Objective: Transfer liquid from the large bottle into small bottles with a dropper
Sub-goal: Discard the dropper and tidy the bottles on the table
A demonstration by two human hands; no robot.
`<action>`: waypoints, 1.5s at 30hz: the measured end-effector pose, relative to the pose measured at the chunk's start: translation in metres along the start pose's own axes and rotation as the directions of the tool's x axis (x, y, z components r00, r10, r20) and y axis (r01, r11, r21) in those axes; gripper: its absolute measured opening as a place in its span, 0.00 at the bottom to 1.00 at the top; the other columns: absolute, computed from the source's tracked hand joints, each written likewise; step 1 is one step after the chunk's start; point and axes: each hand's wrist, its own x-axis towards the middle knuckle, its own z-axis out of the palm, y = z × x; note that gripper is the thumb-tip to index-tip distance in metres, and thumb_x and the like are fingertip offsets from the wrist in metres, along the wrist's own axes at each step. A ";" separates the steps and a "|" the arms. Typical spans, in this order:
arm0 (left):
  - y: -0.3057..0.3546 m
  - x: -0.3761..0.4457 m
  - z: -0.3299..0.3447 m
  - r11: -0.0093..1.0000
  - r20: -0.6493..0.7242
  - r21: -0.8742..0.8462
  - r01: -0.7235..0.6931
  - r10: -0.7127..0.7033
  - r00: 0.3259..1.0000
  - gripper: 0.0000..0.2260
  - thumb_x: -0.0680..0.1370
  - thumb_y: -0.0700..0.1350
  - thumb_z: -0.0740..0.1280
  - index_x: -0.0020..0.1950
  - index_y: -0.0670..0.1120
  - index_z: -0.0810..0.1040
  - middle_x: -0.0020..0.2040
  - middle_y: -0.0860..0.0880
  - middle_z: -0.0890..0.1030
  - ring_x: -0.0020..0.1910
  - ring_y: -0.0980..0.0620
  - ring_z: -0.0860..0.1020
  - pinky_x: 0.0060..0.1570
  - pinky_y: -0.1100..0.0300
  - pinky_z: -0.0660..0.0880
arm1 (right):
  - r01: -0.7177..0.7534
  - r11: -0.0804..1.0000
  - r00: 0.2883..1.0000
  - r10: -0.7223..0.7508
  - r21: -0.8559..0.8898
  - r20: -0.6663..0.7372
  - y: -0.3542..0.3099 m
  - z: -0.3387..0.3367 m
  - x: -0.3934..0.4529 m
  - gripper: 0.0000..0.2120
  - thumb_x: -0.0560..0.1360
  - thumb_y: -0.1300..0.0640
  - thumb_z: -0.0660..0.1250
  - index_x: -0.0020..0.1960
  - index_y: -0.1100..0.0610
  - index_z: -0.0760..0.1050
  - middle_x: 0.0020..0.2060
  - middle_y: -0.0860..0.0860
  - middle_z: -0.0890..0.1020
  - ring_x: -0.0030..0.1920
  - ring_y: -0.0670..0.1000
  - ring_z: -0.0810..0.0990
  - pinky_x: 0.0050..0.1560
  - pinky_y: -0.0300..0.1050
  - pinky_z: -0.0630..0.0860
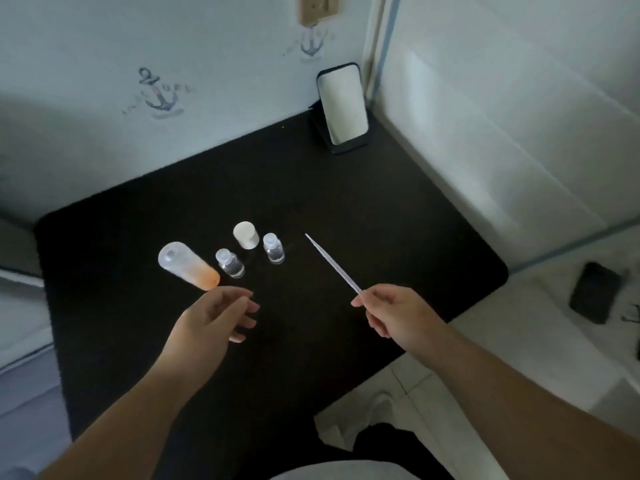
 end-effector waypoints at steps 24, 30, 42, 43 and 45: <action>0.151 -0.063 0.393 0.847 0.720 0.264 -0.462 0.146 0.678 0.08 0.82 0.43 0.66 0.48 0.50 0.85 0.47 0.49 0.86 0.44 0.49 0.85 0.45 0.51 0.80 | 0.185 0.757 0.723 0.327 0.627 -0.608 0.261 -0.191 -0.248 0.14 0.82 0.57 0.64 0.42 0.56 0.84 0.28 0.51 0.78 0.29 0.48 0.74 0.32 0.37 0.71; 0.169 -0.091 0.498 0.741 0.877 0.255 -0.622 0.094 0.472 0.12 0.82 0.42 0.66 0.44 0.54 0.85 0.44 0.46 0.86 0.42 0.46 0.84 0.43 0.50 0.79 | 0.316 0.579 0.556 0.529 0.751 -0.641 0.312 -0.195 -0.297 0.13 0.82 0.56 0.65 0.43 0.60 0.83 0.27 0.49 0.77 0.28 0.47 0.73 0.32 0.37 0.71; 0.170 -0.163 0.671 0.544 0.987 0.109 -0.832 -0.160 0.024 0.13 0.69 0.63 0.66 0.44 0.57 0.85 0.41 0.49 0.86 0.40 0.50 0.85 0.38 0.59 0.77 | 0.471 0.421 0.242 0.784 0.776 -0.572 0.358 -0.151 -0.368 0.13 0.76 0.43 0.65 0.45 0.49 0.85 0.29 0.46 0.78 0.31 0.46 0.76 0.35 0.36 0.74; 0.167 -0.172 0.682 0.532 0.983 0.093 -0.842 -0.184 -0.008 0.15 0.68 0.64 0.66 0.44 0.57 0.85 0.42 0.49 0.86 0.41 0.49 0.85 0.39 0.57 0.76 | 0.471 0.409 0.211 0.808 0.782 -0.550 0.360 -0.143 -0.373 0.13 0.76 0.43 0.65 0.45 0.48 0.85 0.29 0.46 0.79 0.31 0.45 0.76 0.35 0.35 0.74; 0.159 -0.197 0.698 0.498 0.970 0.029 -0.867 -0.223 -0.096 0.16 0.67 0.65 0.66 0.45 0.57 0.85 0.43 0.50 0.86 0.42 0.49 0.85 0.41 0.55 0.77 | 0.510 0.364 0.152 0.853 0.779 -0.498 0.366 -0.125 -0.382 0.12 0.78 0.46 0.65 0.45 0.48 0.85 0.29 0.47 0.79 0.31 0.46 0.77 0.35 0.37 0.74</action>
